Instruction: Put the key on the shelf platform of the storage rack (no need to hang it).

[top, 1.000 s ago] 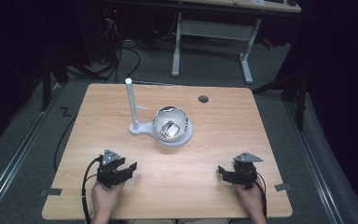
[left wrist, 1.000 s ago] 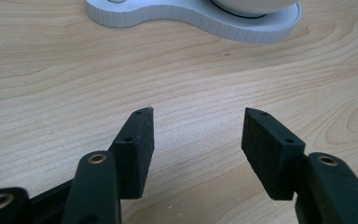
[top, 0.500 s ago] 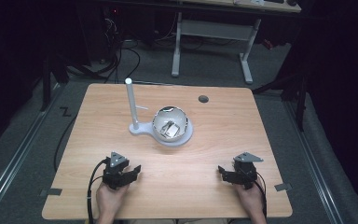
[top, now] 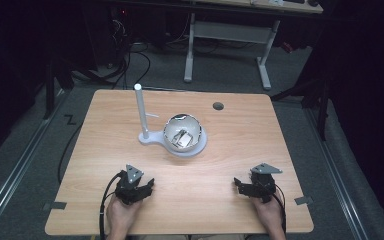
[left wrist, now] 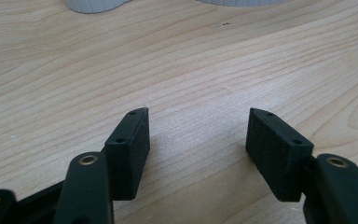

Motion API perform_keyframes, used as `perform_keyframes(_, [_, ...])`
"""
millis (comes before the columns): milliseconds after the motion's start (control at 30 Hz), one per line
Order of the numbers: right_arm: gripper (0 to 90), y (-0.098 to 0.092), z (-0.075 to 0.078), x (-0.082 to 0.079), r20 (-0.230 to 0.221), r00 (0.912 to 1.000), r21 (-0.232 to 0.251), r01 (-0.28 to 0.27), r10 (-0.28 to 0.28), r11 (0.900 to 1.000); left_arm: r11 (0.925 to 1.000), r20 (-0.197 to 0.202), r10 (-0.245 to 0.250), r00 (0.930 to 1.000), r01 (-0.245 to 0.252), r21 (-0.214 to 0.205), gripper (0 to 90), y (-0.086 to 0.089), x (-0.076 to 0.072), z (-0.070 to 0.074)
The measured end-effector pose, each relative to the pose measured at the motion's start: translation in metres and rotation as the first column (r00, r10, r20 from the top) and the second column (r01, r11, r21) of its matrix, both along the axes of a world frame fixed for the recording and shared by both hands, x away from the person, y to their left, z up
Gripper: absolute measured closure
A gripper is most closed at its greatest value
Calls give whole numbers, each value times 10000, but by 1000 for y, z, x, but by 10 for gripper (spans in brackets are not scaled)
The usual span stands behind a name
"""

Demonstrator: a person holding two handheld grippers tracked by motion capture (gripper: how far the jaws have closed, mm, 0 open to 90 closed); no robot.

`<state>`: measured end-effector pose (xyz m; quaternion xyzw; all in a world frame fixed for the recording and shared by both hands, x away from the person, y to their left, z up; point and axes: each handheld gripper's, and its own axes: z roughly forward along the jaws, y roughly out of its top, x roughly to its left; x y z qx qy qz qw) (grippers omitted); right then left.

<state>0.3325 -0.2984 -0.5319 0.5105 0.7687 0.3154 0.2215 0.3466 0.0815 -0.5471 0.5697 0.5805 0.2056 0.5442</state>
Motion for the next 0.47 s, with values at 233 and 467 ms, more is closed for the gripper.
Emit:
perform_keyframes(233, [218, 0, 0, 0, -8, 10000, -3, 0, 0, 10000, 10000, -44, 33, 10000, -33, -4, 350, 0, 1, 0])
perform_keyframes(467, [218, 0, 0, 0, -3, 10000, 6, 5, -5, 10000, 10000, -71, 6, 10000, -6, -51, 340, 0, 1, 0])
